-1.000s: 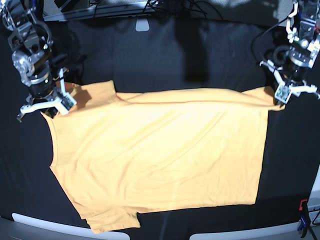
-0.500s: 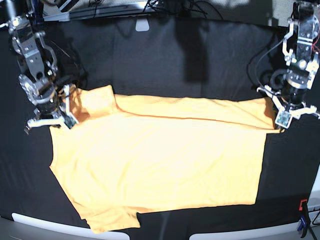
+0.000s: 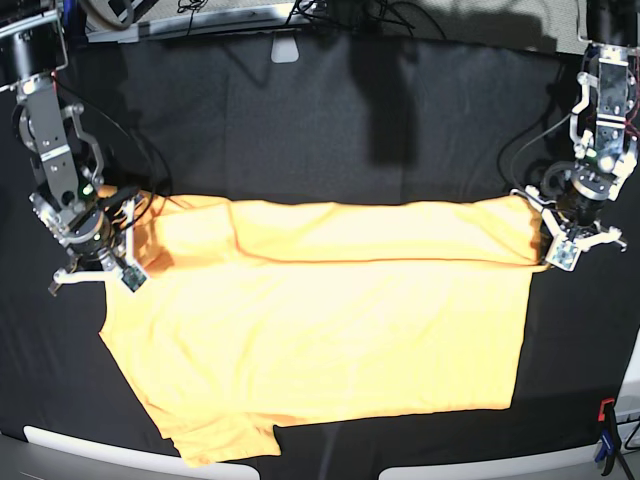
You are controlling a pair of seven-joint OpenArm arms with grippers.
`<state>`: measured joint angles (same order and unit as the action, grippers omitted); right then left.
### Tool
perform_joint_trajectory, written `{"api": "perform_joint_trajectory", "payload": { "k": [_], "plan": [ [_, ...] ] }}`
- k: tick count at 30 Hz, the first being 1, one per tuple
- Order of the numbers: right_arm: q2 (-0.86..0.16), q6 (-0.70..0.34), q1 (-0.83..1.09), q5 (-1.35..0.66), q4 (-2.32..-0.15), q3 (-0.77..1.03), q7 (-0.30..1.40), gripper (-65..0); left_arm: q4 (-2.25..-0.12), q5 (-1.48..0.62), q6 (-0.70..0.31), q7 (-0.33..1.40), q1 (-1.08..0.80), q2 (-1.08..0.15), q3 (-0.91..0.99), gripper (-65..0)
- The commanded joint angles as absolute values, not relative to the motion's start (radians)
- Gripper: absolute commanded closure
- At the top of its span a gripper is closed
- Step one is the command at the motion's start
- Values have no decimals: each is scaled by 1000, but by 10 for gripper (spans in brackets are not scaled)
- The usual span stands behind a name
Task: Layout the t-shirt on the table in an organized manner, then fold the t-shirt properly
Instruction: 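Lift the shirt with both grippers and pull it toward the robot, then drag the held shirt edge back and lay it flat, releasing both grippers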
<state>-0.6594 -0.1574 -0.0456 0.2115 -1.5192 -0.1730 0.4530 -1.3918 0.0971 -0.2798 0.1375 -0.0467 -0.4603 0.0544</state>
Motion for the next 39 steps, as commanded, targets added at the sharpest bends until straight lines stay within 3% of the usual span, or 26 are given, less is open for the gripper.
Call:
{"api": "perform_joint_trajectory", "payload": {
  "k": [1, 11, 14, 16, 24, 29, 37, 39],
  "plan": [
    [-678, -143, -73, 223, -1523, -168, 443, 0, -1401, 77, -278, 116, -21, -477, 63, 0],
    [-679, -143, -115, 223, -1468, -206, 428, 0, -1367, 74, -281, 118, 2, -480, 63, 0],
    [-679, -142, -132, 223, -1468, -206, 433, -199, -1369, 77, -281, 131, 20, -487, 63, -246],
    [-682, -135, -133, 223, -1477, -206, 453, -226, -1382, 77, -280, 166, 26, -494, 63, -300],
    [-744, -126, -84, 162, -1600, -206, 551, -225, -1639, 77, -321, 401, -43, -583, 63, -298],
    [-790, -125, 32, 153, -1761, -205, 596, -225, -1737, 78, -472, 305, -195, -622, 63, -292],
    [-792, -123, 86, 156, -1818, -203, 624, -225, -1731, 234, -473, 257, -290, -675, -87, -290],
    [-792, -123, 86, 156, -1818, -203, 638, -225, -1724, 311, -413, 268, -279, -680, -168, -290]
  ]
}}
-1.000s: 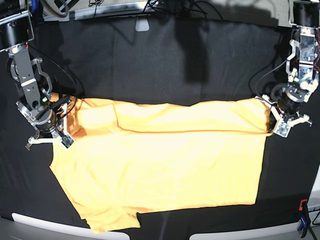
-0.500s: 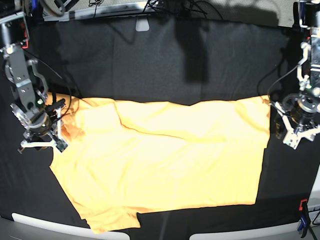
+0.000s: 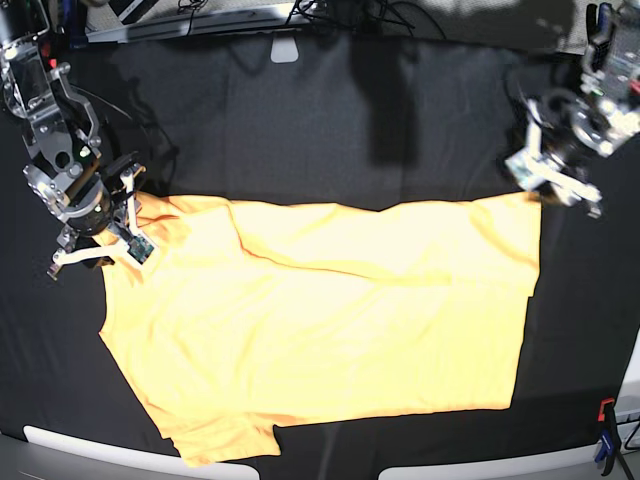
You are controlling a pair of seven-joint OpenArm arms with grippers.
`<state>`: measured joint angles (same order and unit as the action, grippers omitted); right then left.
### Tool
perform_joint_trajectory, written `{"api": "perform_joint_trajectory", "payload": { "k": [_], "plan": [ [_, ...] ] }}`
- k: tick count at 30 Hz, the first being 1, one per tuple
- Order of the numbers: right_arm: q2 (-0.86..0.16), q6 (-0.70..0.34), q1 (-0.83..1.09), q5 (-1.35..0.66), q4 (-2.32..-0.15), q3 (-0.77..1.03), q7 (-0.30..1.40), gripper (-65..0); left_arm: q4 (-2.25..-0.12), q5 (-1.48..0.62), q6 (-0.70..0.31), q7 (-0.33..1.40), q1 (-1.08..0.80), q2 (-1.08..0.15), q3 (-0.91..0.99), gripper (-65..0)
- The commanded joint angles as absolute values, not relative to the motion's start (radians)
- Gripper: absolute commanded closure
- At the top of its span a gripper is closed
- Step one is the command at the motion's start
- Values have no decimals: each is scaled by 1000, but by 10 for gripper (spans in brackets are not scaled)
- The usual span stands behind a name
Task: Layout the t-shirt on the table in an organized manner, then fold the t-shirt properly
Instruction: 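Drag the held shirt edge back and lay it flat, releasing both grippers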
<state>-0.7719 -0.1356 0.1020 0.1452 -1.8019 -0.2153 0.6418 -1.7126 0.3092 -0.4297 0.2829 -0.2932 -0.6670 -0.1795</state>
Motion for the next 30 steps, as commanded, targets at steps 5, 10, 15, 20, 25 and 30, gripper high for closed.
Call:
{"api": "perform_joint_trajectory", "payload": {
  "k": [5, 10, 15, 20, 25, 30],
  "plan": [
    [-792, -115, 86, 156, -1818, -203, 660, -225, -1635, 377, -310, 312, -210, -680, -252, -290],
    [-792, -114, 86, 156, -1818, -203, 662, -225, -1500, 405, -310, 282, -146, -679, -281, -290],
    [-792, -114, 87, 156, -1819, -204, 676, -225, -1452, 403, -310, 256, -131, -679, -284, -170],
    [-793, -115, 113, 156, -1847, -204, 709, -225, -1452, 404, -310, 200, -130, -679, -284, 0],
    [-792, -127, 221, 156, -1914, -204, 709, -225, -1452, 404, -310, 200, -130, -679, -284, 0],
    [-792, -147, 265, 156, -1861, -204, 699, -342, -1452, 403, -310, 200, -130, -678, -284, 0]
  ]
}}
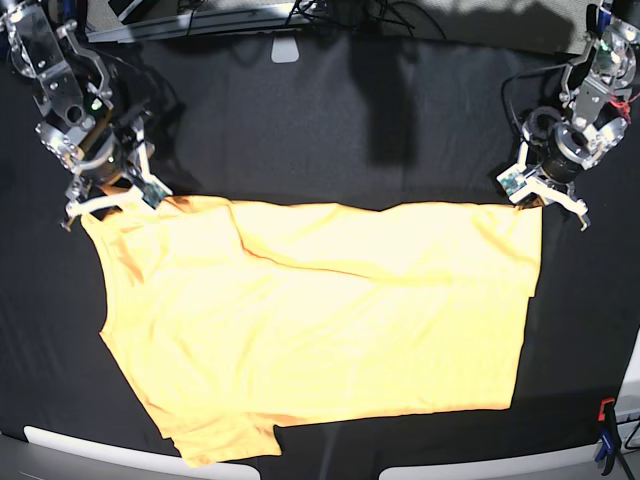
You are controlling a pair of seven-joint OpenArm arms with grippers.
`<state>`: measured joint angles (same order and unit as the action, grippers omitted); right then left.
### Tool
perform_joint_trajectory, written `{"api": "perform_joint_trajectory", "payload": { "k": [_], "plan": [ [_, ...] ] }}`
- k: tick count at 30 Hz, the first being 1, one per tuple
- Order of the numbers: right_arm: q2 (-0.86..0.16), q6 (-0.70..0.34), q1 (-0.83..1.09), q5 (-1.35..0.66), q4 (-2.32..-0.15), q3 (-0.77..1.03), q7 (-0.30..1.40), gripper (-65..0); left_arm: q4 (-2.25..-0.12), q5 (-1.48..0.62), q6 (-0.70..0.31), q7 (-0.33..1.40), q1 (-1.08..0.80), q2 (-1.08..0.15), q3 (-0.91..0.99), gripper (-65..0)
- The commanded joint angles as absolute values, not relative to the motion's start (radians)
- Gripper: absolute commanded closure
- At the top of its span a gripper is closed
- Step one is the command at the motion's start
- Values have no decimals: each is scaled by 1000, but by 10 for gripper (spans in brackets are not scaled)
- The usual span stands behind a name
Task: Layout the t-shirt on the table in an organized manner, then fold the t-shirt properly
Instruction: 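Drag the held shirt edge back and lay it flat, releasing both grippers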
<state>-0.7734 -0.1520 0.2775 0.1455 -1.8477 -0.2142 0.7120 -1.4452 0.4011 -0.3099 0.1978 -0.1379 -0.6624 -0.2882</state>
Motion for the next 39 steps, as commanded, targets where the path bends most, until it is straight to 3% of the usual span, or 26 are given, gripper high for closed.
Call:
{"api": "perform_joint_trajectory", "payload": {
  "k": [1, 6, 16, 22, 26, 32, 39],
  "plan": [
    [-792, -166, 263, 156, -1844, -204, 688, -347, -1452, 404, -310, 202, -130, -676, -284, 0],
    [-792, -248, 260, 190, -1754, -204, 593, -347, -1452, 404, -310, 216, -130, -659, -283, 0],
    [-793, -249, 196, 248, -1674, -204, 546, -337, -1452, 404, -310, 215, -130, -627, -283, 0],
    [-793, -258, 143, 229, -1599, -205, 538, -218, -1452, 404, -310, 215, -130, -627, -283, 0],
    [-792, -256, 124, 232, -1600, -205, 538, 0, -1452, 404, -310, 215, -130, -628, -283, 0],
    [-814, -210, 131, 231, -1636, -204, 656, 0, -1489, 390, -310, 262, -144, -665, -283, 0],
    [-977, -209, 265, 112, -1764, -204, 755, 0, -1694, 275, -310, 337, -281, -809, -283, 0]
  ]
}}
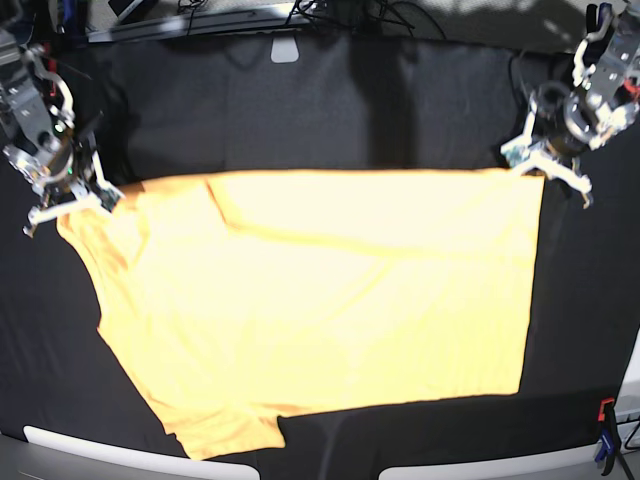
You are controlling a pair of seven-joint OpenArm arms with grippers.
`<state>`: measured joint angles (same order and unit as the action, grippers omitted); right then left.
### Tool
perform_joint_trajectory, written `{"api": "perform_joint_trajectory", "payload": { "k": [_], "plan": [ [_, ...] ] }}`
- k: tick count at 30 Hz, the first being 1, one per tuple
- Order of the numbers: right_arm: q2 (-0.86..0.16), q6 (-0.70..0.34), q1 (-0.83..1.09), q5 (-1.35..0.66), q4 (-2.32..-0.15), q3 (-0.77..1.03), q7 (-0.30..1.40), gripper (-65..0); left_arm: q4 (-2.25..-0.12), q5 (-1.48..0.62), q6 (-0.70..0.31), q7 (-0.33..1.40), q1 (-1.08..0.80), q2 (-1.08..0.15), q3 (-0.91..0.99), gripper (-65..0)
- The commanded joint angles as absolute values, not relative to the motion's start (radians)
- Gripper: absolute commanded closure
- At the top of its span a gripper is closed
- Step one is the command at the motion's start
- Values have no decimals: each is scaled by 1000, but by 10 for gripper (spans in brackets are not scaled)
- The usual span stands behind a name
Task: Layout the t-shirt on the table in an organized manner, then fold the t-shirt properly
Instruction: 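Drag the held shirt edge back and lay it flat, releasing both grippers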
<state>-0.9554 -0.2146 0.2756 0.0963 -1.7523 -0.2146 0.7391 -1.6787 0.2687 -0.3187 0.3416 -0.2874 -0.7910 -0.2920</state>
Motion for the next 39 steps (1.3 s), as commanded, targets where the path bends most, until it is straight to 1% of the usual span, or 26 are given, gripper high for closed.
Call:
{"api": "perform_joint_trajectory", "payload": {
  "k": [1, 4, 7, 13, 18, 24, 28, 29, 30, 31, 32, 33, 35, 37, 39],
  "plan": [
    [-1005, -209, 294, 80, -1785, -204, 766, 0, -1714, 273, -310, 346, -304, -821, -283, 0],
    [-1051, -209, 379, 70, -1842, -202, 863, 0, -1761, 260, -310, 368, -376, -849, -282, 0],
    [-1058, -207, 466, 116, -1878, -202, 891, 0, -1800, 260, -310, 378, -448, -870, -282, 0],
    [-1050, -107, 650, 263, -1914, -202, 910, 0, -1869, 261, -310, 422, -565, -885, -277, 0],
    [-1050, -20, 771, 354, -1914, -202, 911, 0, -1903, 272, -310, 420, -639, -885, -218, 0],
    [-1046, 43, 815, 390, -1923, -202, 916, 0, -1931, 270, -310, 381, -699, -884, -116, 0],
    [-1044, 46, 818, 386, -1976, -202, 949, 0, -1942, 267, -310, 429, -699, -885, -97, 0],
    [-1044, 46, 818, 385, -1995, -202, 968, 0, -1943, 263, -310, 442, -699, -885, -97, -27],
    [-1044, 45, 818, 385, -2014, -202, 988, -1, -1945, 252, -310, 457, -699, -885, -97, -104],
    [-1044, 45, 818, 386, -2032, -202, 1005, -33, -1945, 247, -312, 477, -699, -885, -97, -181],
    [-1044, 45, 818, 386, -2046, -202, 1021, -60, -1945, 236, -327, 498, -699, -885, -97, -243],
    [-1044, 45, 818, 386, -2059, -202, 1034, -82, -1945, 231, -352, 525, -699, -885, -97, -280],
    [-1044, 45, 818, 387, -2080, -202, 1045, -102, -1945, 223, -405, 580, -699, -885, -97, -293],
    [-1044, 46, 817, 391, -2094, -202, 1041, -102, -1945, 224, -416, 606, -698, -888, -97, -293],
    [-1044, 64, 815, 389, -2101, -189, 1002, -102, -1945, 207, -415, 578, -698, -908, -96, -293]
  ]
}}
